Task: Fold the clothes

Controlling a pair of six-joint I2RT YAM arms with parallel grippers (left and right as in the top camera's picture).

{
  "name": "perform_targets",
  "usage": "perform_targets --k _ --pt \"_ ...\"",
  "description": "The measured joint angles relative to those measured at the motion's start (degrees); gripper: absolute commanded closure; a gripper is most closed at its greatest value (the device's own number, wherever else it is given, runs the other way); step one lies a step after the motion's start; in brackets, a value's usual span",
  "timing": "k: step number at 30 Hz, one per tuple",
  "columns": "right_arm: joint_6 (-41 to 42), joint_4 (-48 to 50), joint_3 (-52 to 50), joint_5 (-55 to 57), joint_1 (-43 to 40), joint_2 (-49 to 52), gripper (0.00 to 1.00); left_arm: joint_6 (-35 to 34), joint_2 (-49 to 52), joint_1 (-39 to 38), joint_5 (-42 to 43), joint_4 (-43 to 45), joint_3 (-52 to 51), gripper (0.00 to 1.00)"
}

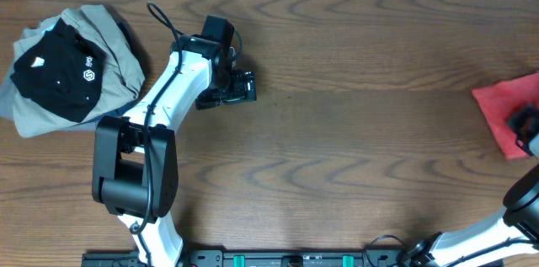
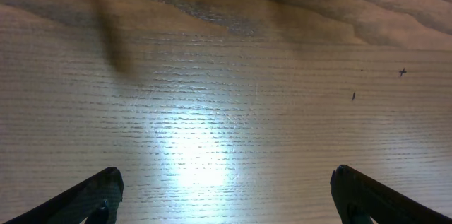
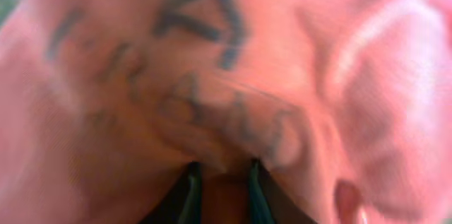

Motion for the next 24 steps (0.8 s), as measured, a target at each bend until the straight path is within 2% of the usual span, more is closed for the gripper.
perform_targets --k 6,14,18,24 --pt "-0.1 -1.7 1.8 -1.0 -2.8 0.5 0.52 0.0 0.0 0.0 0.0 0.0 0.0 0.05" --pt "-1.6 -6.1 5.4 -11.7 -1.2 -1.7 0.49 0.5 -0.1 0.0 -0.6 0.7 0.0 0.05" --pt "-2.0 -9.8 5.6 -15.2 0.9 -8.7 0.42 1.8 -2.4 0.0 -2.8 1.1 0.0 0.04" --pt "-4.2 -21.6 7.1 -18.5 8.1 -21.3 0.33 4.0 -9.3 0.0 -5.1 0.8 0.1 0.02"
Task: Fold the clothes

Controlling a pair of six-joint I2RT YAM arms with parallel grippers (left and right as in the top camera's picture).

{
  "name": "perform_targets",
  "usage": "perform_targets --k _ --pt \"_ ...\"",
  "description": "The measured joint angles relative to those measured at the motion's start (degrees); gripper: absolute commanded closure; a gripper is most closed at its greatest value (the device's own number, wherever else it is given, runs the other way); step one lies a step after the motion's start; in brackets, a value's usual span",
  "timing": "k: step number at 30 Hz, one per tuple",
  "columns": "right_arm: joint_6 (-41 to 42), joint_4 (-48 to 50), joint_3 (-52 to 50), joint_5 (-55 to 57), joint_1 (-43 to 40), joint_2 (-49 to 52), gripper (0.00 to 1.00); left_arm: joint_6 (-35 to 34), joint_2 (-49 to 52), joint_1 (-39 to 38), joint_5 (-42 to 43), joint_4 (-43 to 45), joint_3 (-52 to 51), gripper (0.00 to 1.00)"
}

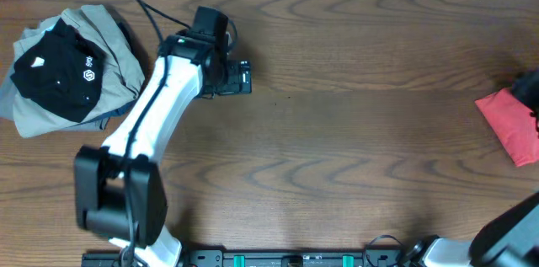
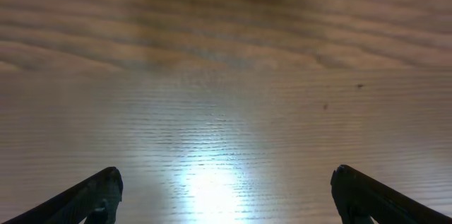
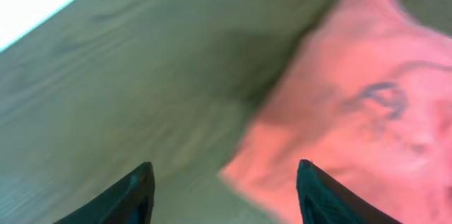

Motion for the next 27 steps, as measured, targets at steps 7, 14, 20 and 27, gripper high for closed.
perform_targets --k 7,14,20,27 --pt "-1.8 -19.2 0.3 2.1 13.5 -2.8 0.19 -3.0 -1.7 1.8 -5.3 -9.7 0.3 0.02" --pt "-0.3 -32.0 0.2 9.0 24.5 -2.8 0.14 -9.2 -1.7 9.6 -8.0 -22.8 0.3 0.02" --pt "1.9 -36.7 -0.3 6.9 27.7 -3.5 0.18 -10.0 -5.9 10.2 -8.3 -19.7 -5.5 0.03" --pt "5.9 -25.2 -12.5 8.4 32.9 -20.2 0.01 -10.7 -30.9 7.6 -8.2 -2.1 -25.4 0.03"
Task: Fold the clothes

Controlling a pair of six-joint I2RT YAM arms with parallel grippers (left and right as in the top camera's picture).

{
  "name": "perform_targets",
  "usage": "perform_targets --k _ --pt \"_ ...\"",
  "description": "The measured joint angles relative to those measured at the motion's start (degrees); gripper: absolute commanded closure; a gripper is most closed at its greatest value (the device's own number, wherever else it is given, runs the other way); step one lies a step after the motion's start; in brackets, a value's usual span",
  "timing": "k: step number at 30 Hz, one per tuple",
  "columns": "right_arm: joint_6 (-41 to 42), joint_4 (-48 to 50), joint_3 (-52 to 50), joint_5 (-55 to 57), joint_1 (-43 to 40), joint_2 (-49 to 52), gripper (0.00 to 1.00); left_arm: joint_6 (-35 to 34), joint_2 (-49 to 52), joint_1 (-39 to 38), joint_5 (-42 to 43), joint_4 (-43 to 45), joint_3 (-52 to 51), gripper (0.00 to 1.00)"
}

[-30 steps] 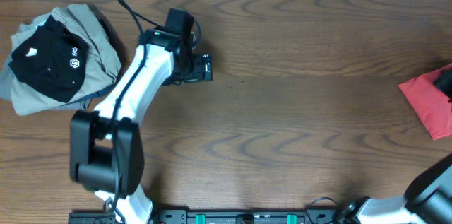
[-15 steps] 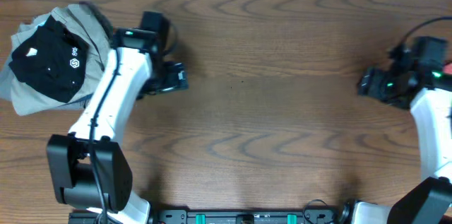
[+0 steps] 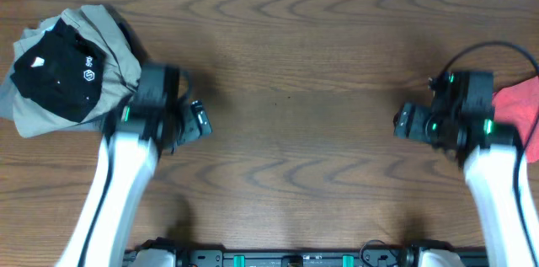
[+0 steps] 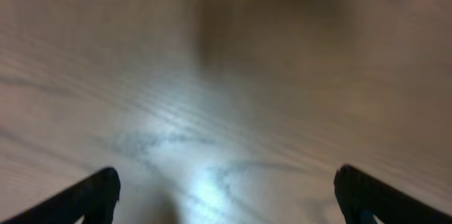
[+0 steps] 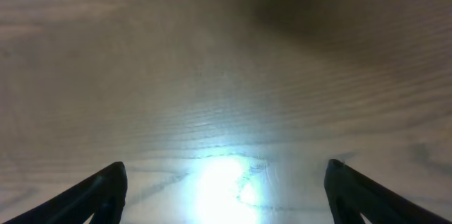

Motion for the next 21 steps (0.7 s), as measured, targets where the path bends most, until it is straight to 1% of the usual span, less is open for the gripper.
perform_targets --k 3,5,8,11,14,21 --pt "4.2 3.7 -6.5 2.8 2.2 -11.2 0.01 -1.4 -11.4 -0.2 0.0 6.3 -7.1 0.02" --pt "7.1 5.0 -9.8 4.1 2.5 -17.4 0.01 -2.1 -17.1 -0.2 0.0 9.9 -10.4 0.02" --pt "9.6 3.5 -12.7 5.3 2.5 -23.7 0.01 -2.7 -23.1 -0.2 0.0 9.5 -12.9 0.03" --pt "10.9 0.2 -13.9 5.9 2.5 -27.6 0.01 -2.8 -27.2 -0.2 0.0 8.2 -13.2 0.02" --pt "11.6 -2.7 -14.0 6.2 2.5 -29.5 0.01 -2.8 -29.2 -0.2 0.0 8.0 -13.2 0.02" --pt "12.0 -5.3 -14.1 6.4 2.5 -29.6 0.01 -3.0 -29.2 -0.2 0.0 7.9 -13.2 0.02"
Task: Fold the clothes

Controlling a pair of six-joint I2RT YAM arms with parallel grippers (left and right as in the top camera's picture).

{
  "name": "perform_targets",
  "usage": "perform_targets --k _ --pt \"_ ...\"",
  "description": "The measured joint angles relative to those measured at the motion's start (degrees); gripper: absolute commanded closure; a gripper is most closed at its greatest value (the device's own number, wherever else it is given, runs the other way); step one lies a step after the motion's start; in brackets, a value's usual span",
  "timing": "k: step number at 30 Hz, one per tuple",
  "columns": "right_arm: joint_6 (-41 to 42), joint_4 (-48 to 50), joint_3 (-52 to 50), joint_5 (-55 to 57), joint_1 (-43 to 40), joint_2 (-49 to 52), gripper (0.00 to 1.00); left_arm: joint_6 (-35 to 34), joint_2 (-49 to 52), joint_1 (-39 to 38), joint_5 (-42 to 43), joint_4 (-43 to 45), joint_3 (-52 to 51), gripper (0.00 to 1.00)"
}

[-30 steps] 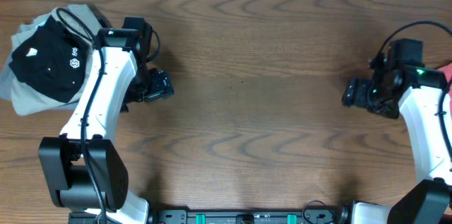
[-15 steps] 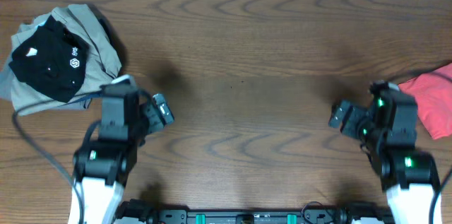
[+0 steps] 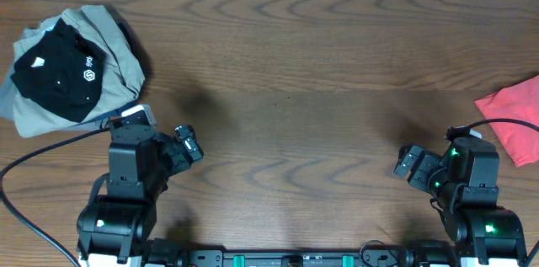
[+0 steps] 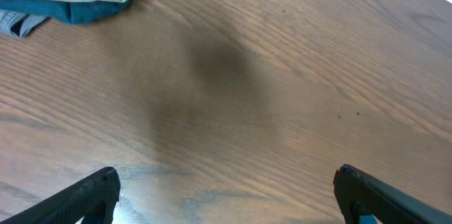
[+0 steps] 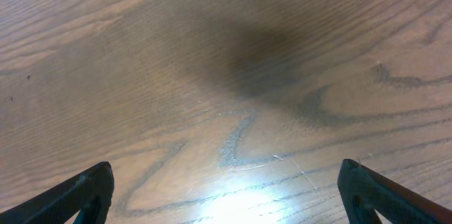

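Note:
A pile of clothes (image 3: 67, 65), grey cloth with a black garment on top, lies at the far left of the table; its edge shows in the left wrist view. A folded red garment (image 3: 515, 115) lies at the far right edge. My left gripper (image 3: 189, 143) is open near the front left, right of the pile, over bare wood. My right gripper (image 3: 406, 164) is open near the front right, left of the red garment, over bare wood. Both hold nothing.
The wooden table (image 3: 286, 90) spans the view between the two piles. A black cable (image 3: 34, 170) trails off to the left of the left arm.
Both arms have drawn back toward the front edge. The left gripper is a little nearer the front, and the right gripper has dropped back from the middle right.
My right gripper was shut on the red garment at the right edge while the left reached mid-table, open. Then the right was open beside the garment. Both arms then stood nearer the front, and now sit at the front edge, open.

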Motion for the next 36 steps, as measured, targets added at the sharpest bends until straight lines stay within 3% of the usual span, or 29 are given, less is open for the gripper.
perform_targets --k 13,19,30,34,36 --pt "-0.1 1.5 -0.3 0.3 0.0 -1.2 0.01 -0.6 0.3 0.0 0.0 0.0 0.0 0.02" --pt "-6.3 15.6 -4.0 -0.3 0.0 -9.0 0.01 -0.6 0.3 0.0 0.0 0.0 0.0 0.02" --pt "-14.1 41.2 -27.4 -2.8 -0.6 -34.1 0.01 -0.6 0.3 0.0 0.0 -0.2 0.0 0.02" --pt "-14.5 50.9 -34.9 -2.9 -0.6 -37.0 0.01 -0.6 0.3 0.0 0.0 -0.2 0.0 0.02" --pt "-15.0 50.4 -36.7 -2.9 -0.6 -37.1 0.01 -0.6 0.3 0.0 0.0 -0.2 0.0 0.02"
